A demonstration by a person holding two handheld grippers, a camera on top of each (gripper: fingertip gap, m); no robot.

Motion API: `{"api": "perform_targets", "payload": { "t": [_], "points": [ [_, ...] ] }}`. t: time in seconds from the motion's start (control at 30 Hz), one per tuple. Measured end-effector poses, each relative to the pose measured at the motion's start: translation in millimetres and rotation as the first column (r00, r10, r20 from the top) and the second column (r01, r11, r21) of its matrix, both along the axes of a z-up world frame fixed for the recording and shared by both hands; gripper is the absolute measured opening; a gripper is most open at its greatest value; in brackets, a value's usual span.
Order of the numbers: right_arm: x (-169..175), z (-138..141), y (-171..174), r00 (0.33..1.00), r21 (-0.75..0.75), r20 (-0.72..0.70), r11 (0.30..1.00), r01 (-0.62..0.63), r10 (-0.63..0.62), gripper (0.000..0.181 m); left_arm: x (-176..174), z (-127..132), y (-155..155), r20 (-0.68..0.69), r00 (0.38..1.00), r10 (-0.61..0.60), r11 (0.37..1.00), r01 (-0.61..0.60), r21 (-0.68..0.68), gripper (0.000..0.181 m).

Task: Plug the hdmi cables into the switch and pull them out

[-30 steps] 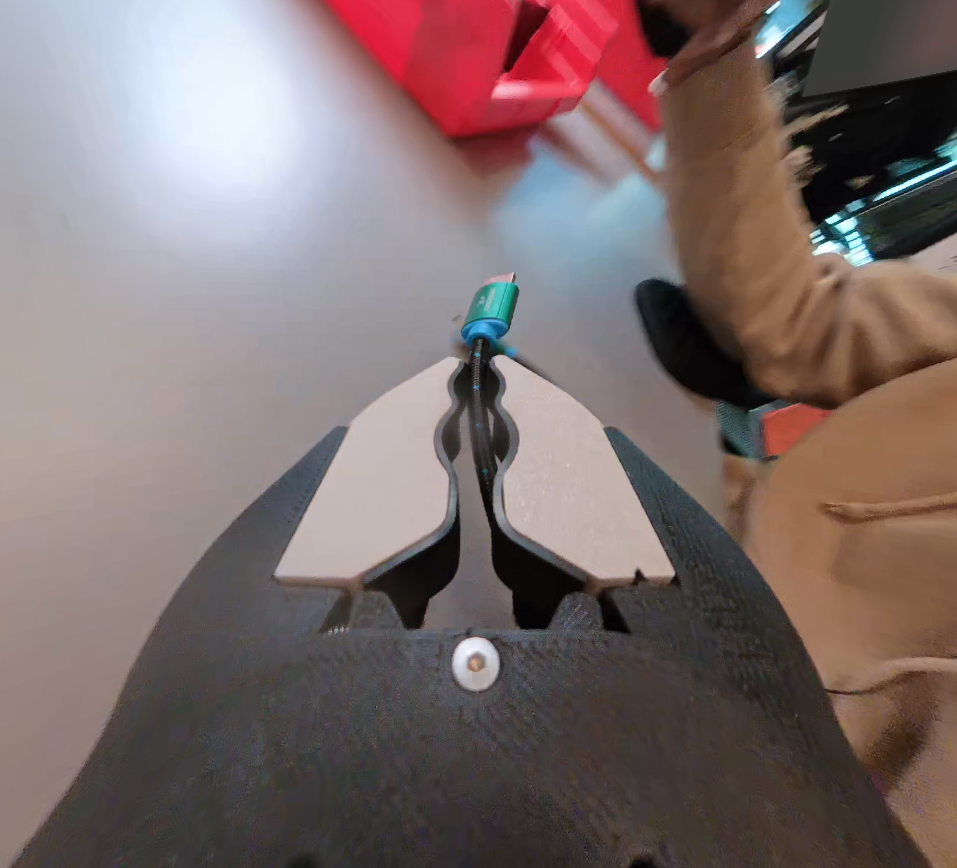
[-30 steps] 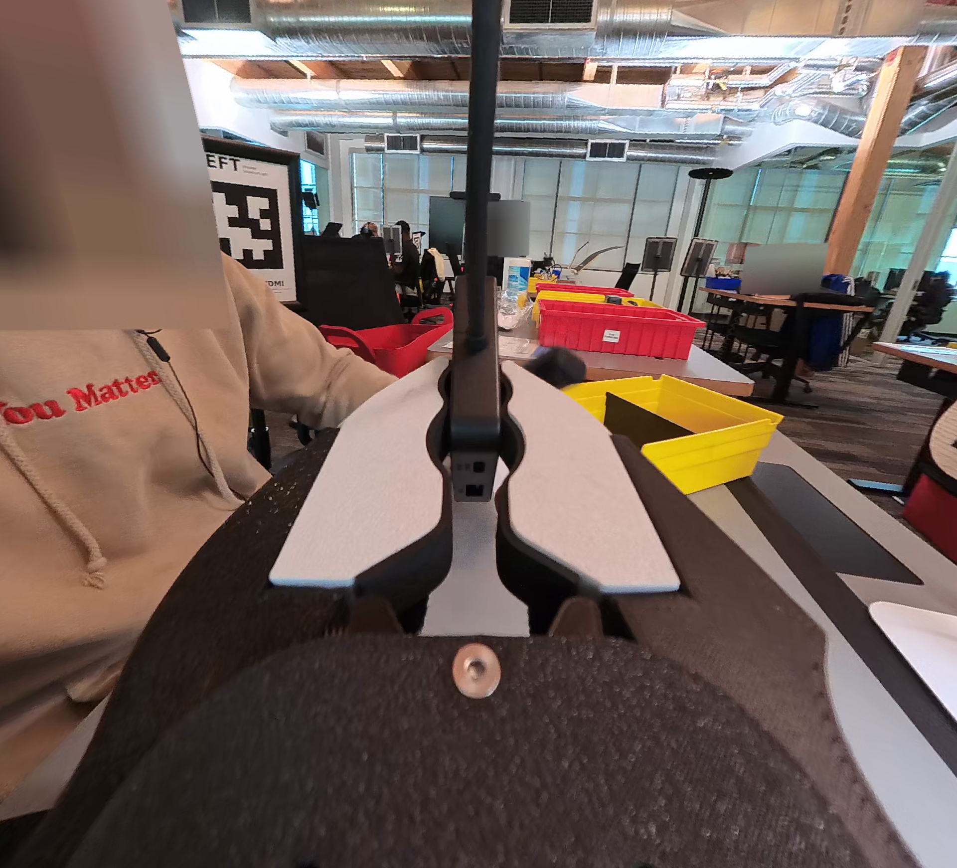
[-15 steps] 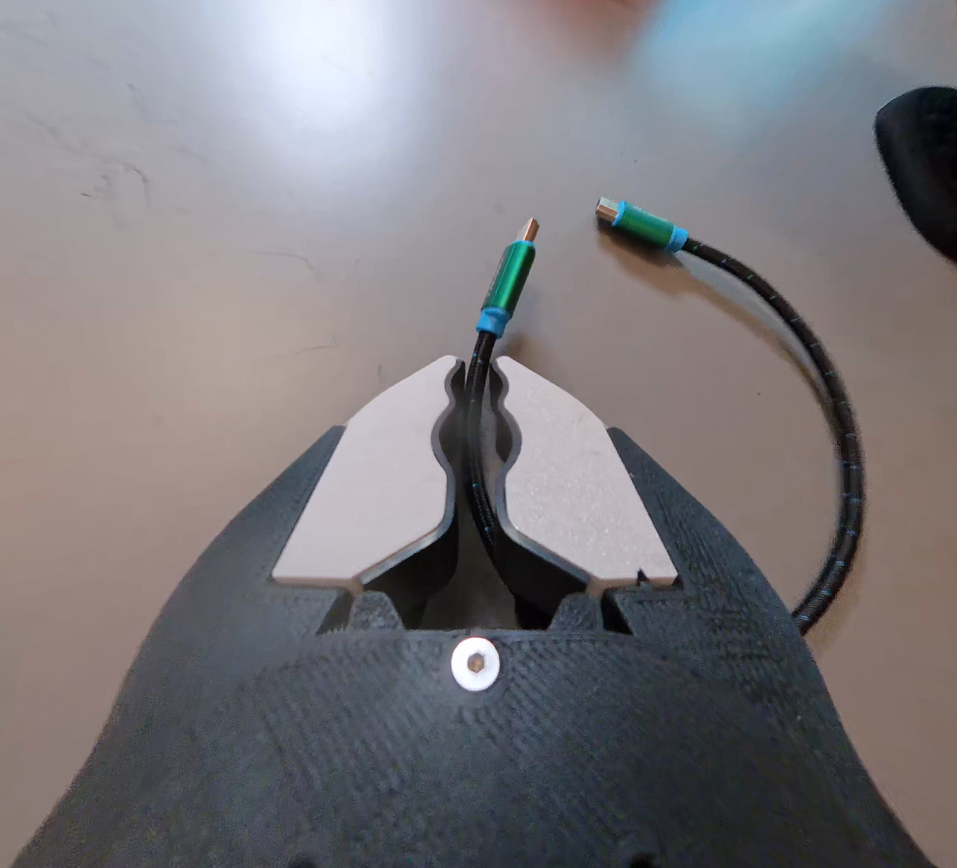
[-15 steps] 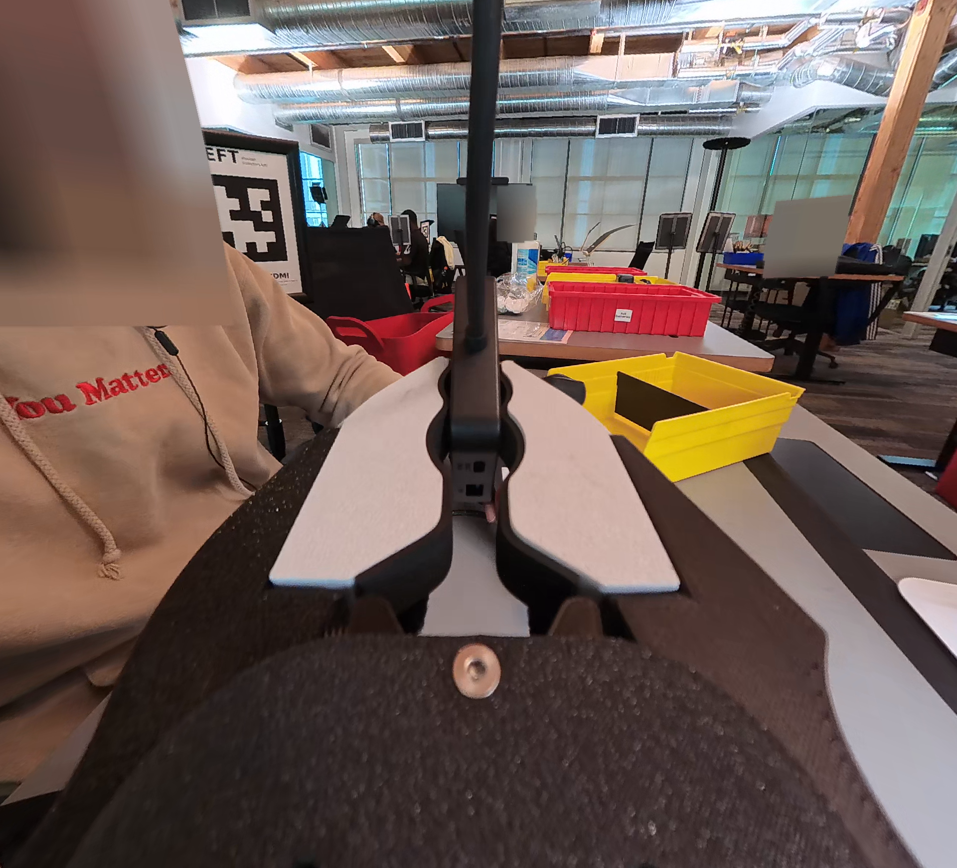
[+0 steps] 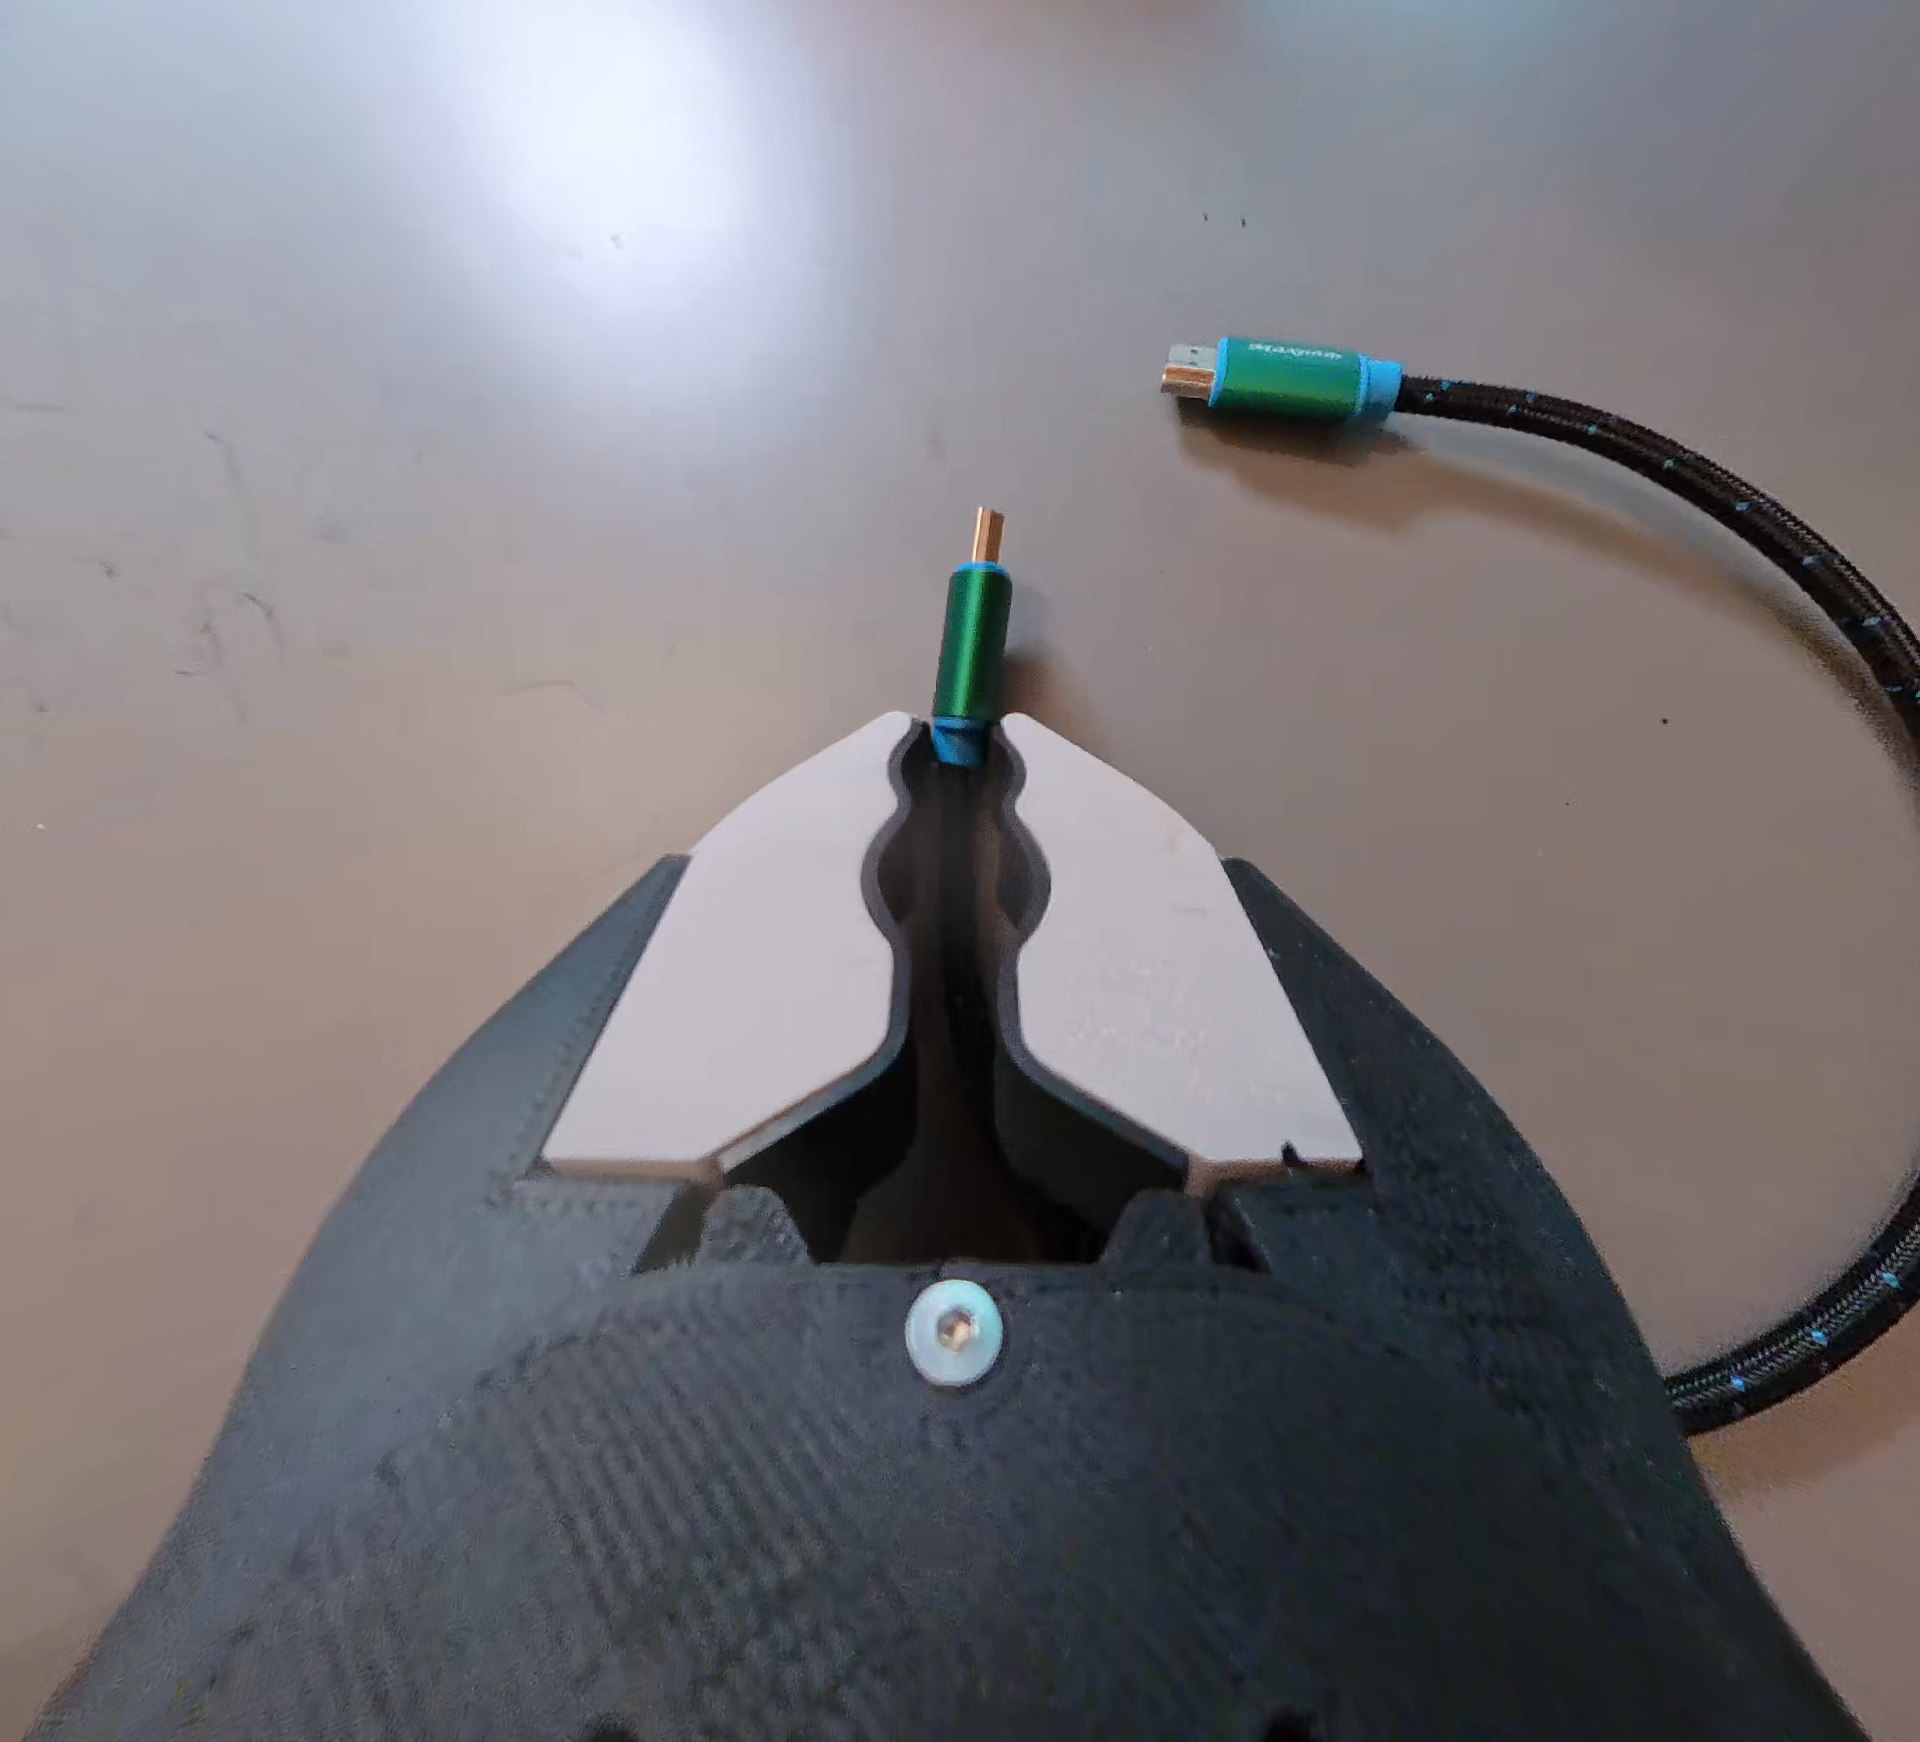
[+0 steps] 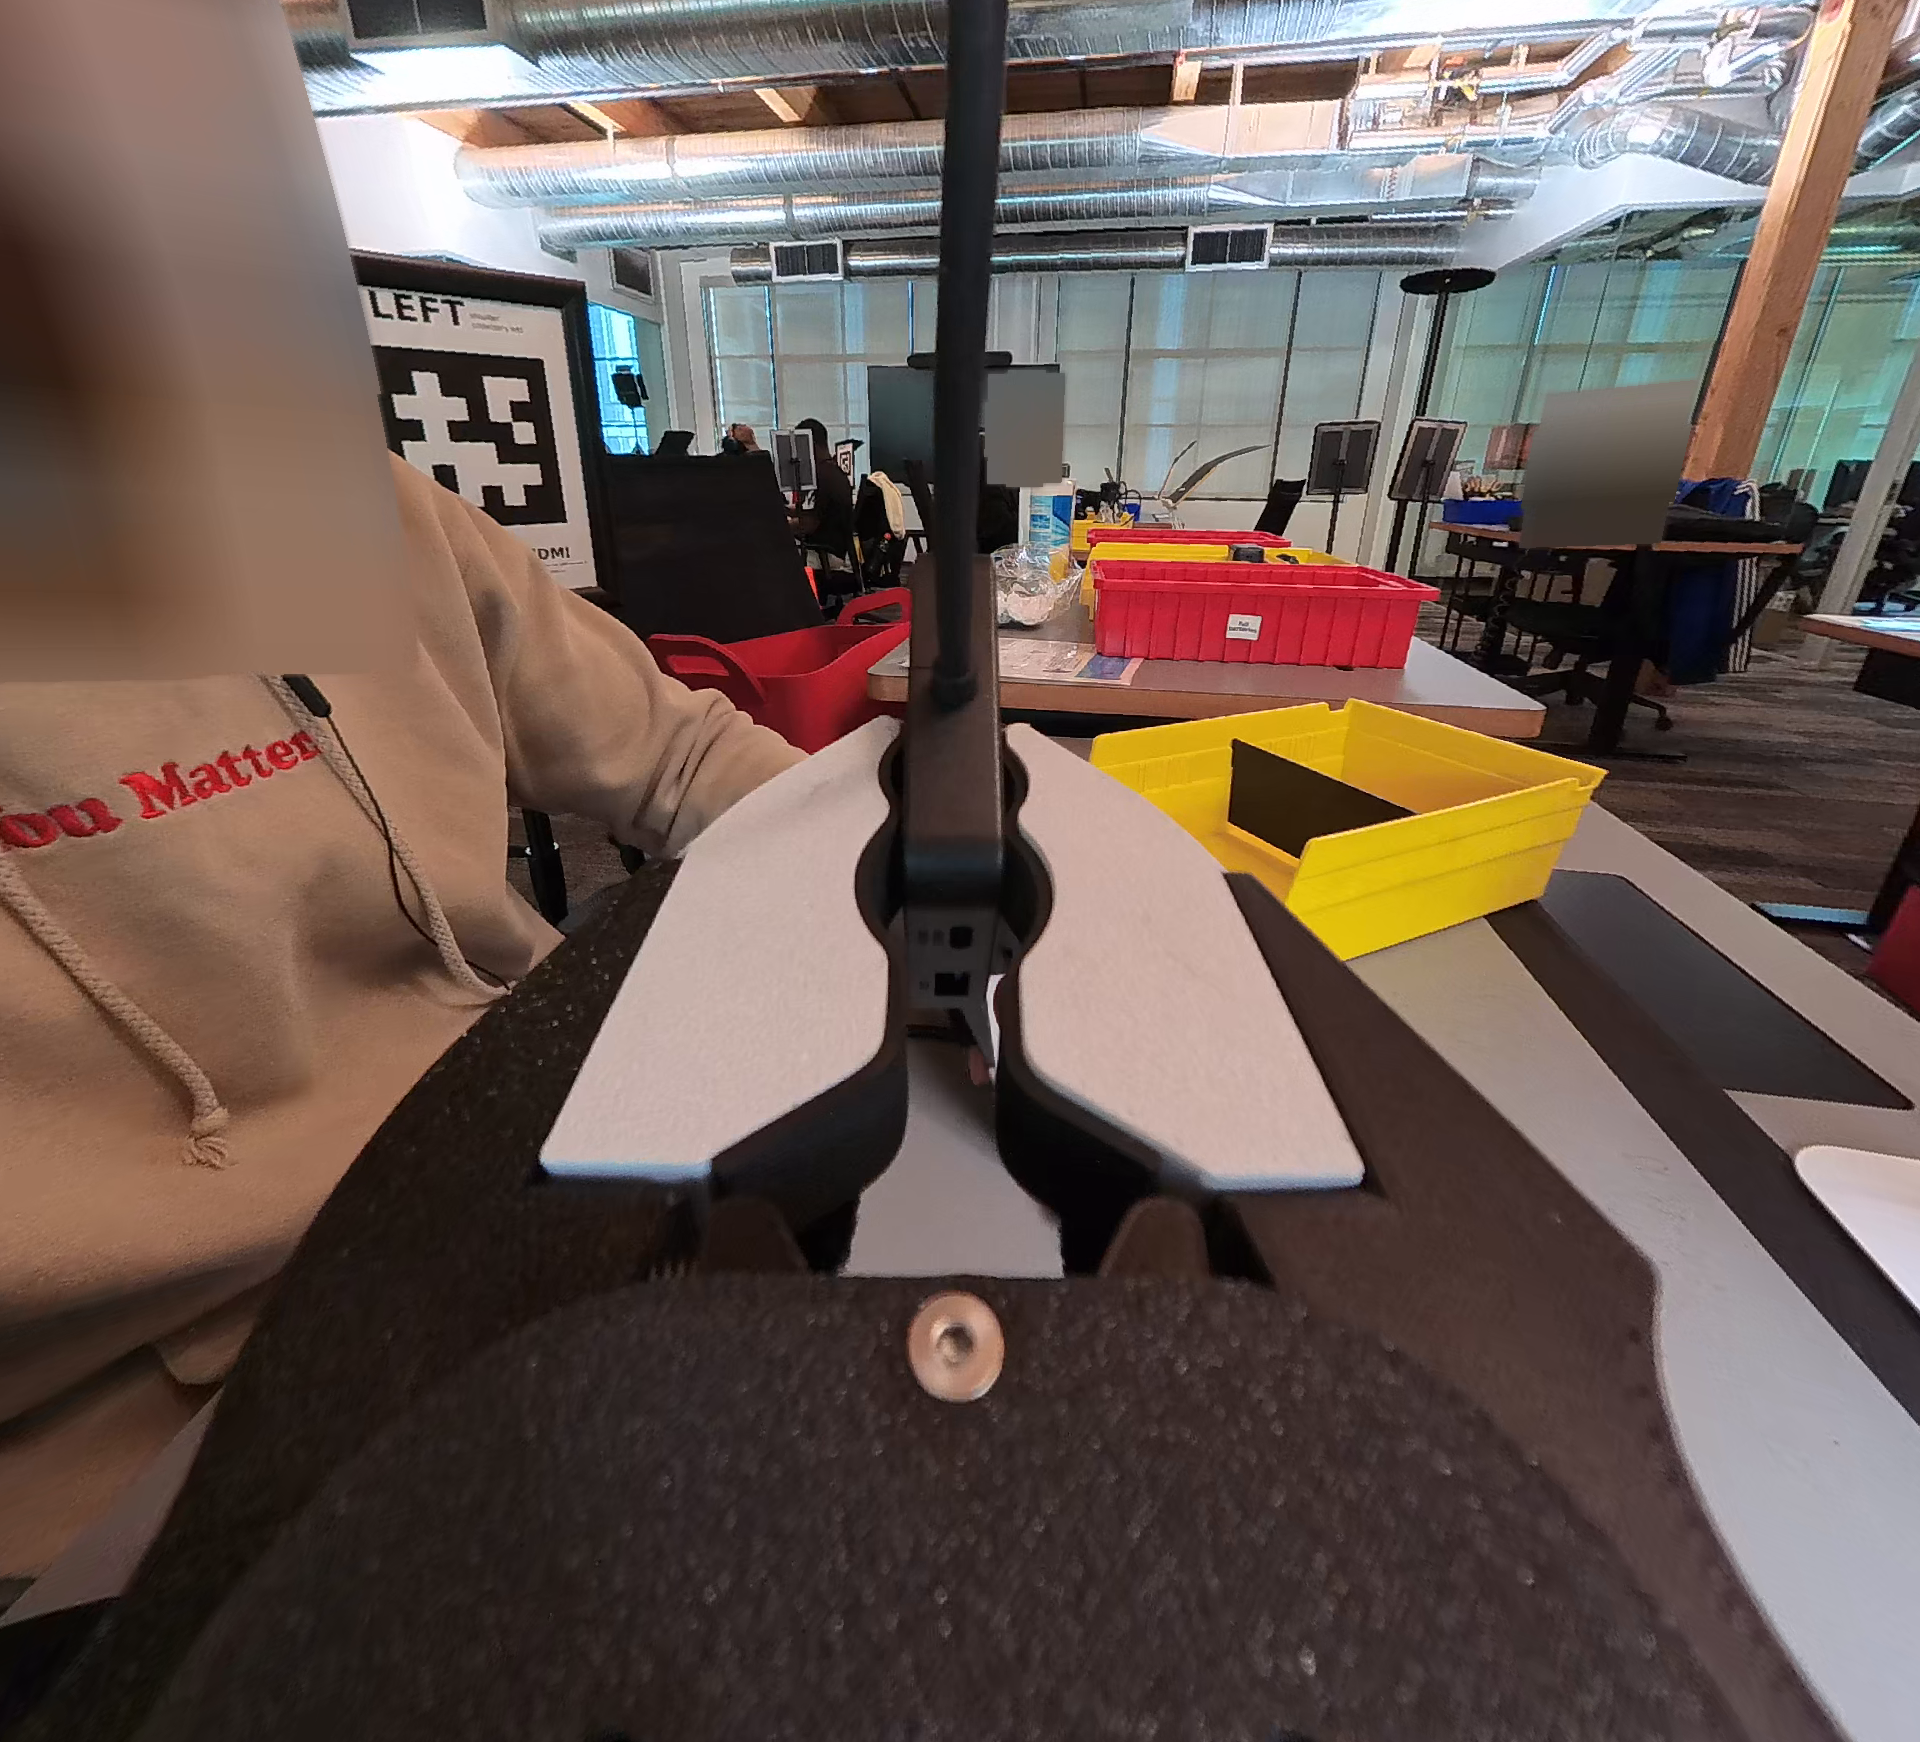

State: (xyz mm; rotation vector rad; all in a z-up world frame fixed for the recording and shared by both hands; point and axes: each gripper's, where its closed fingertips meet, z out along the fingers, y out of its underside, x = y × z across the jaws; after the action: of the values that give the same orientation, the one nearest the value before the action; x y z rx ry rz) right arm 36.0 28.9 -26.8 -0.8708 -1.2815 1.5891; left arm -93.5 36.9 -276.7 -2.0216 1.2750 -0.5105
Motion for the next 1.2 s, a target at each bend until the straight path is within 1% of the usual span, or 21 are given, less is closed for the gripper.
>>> {"api": "perform_targets", "payload": {
  "t": [0.03, 0.1, 0.17, 0.2, 0.3, 0.4, 0.5, 0.6, 0.67, 0.8, 0.9, 0.97, 1.2],
  "points": [
    [0, -1, 0, 1.000, -0.001, 0.002, 1.000, 0.001, -0.001, 0.014, 1, 1, -1, 0.010, 1.000, 0.001, 1.000, -0.001, -0.010, 0.011],
    [-2, -5, 3, 1.000, 0.002, 0.024, 1.000, 0.015, -0.015, 0.014, 5, 9, -7, 0.071, 0.997, 0.014, 0.994, -0.006, -0.107, 0.011],
    [-6, -14, 8, 0.996, 0.012, 0.079, 0.999, 0.047, -0.047, 0.014, 6, 27, -9, 0.143, 0.989, 0.039, 0.981, -0.011, -0.192, 0.011],
    [-8, -21, 10, 0.991, 0.014, 0.121, 0.999, 0.050, -0.052, 0.013, 5, 36, -10, 0.156, 0.987, 0.042, 0.973, -0.005, -0.231, 0.011],
    [-16, -46, 14, 0.959, 0.038, 0.271, 0.997, 0.074, -0.081, 0.013, 11, 71, -11, 0.216, 0.976, 0.034, 0.959, 0.029, -0.282, 0.010],
    [-25, -68, 17, 0.920, 0.067, 0.376, 0.994, 0.090, -0.109, 0.013, 23, 96, -9, 0.206, 0.978, -0.016, 0.949, 0.080, -0.306, 0.010],
    [-33, -86, 19, 0.885, 0.085, 0.450, 0.992, 0.094, -0.123, 0.013, 40, 109, -8, 0.175, 0.981, -0.085, 0.938, 0.138, -0.319, 0.010],
    [-39, -104, 21, 0.845, 0.106, 0.517, 0.990, 0.095, -0.136, 0.013, 50, 103, -2, 0.105, 0.987, -0.124, 0.935, 0.152, -0.321, 0.011],
    [-40, -115, 24, 0.814, 0.128, 0.560, 0.987, 0.101, -0.156, 0.013, 49, 92, 1, 0.062, 0.990, -0.129, 0.936, 0.142, -0.323, 0.011],
    [-48, -131, 23, 0.773, 0.144, 0.616, 0.986, 0.082, -0.154, 0.013, 43, 77, 1, 0.037, 0.990, -0.137, 0.926, 0.142, -0.351, 0.011],
    [-54, -140, 24, 0.754, 0.173, 0.634, 0.982, 0.080, -0.173, 0.013, 39, 75, -2, 0.066, 0.986, -0.151, 0.909, 0.165, -0.383, 0.010],
    [-58, -144, 23, 0.752, 0.179, 0.636, 0.981, 0.072, -0.171, 0.013, 36, 75, -5, 0.082, 0.984, -0.159, 0.896, 0.179, -0.406, 0.010],
    [-70, -149, 11, 0.758, 0.179, 0.639, 0.984, 0.022, -0.133, 0.013, 31, 62, -17, 0.030, 0.975, -0.220, 0.865, 0.210, -0.456, 0.010]
  ]
}}
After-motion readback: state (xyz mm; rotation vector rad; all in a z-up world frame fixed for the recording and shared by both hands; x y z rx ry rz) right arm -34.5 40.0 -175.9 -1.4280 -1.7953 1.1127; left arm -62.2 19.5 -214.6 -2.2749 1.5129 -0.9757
